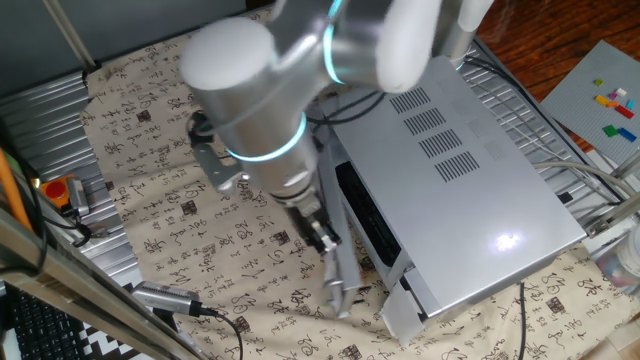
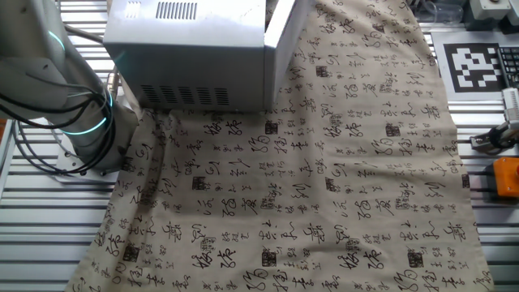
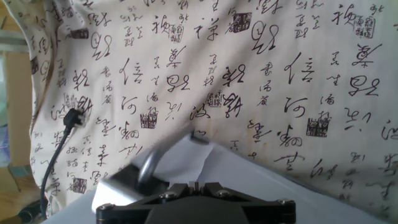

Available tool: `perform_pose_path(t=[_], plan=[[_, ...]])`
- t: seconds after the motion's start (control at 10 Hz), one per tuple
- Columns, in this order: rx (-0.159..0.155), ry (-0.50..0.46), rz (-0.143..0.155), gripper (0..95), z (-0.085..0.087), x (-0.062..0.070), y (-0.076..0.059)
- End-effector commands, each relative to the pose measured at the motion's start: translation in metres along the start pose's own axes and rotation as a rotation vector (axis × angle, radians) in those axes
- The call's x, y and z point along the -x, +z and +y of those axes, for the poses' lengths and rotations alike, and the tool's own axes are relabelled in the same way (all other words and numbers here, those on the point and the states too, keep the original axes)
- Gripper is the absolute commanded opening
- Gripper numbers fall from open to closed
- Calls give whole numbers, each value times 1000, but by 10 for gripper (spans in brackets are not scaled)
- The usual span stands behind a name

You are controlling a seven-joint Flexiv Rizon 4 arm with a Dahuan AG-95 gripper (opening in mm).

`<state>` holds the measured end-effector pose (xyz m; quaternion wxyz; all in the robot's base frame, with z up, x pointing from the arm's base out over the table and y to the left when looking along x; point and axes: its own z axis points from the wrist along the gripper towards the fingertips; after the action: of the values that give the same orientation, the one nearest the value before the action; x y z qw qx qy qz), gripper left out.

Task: Close the microwave door

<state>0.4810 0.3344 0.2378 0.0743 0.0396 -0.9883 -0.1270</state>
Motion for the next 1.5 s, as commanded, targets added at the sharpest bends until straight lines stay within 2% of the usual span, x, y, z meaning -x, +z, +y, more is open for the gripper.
perform_pose_path(t=[0.1,1.2,1.5], plan=[[-1,8,-2,0,7,-8,3],[-7,26,0,0,23,-57,6],[-7,29,-3,0,23,-60,7]])
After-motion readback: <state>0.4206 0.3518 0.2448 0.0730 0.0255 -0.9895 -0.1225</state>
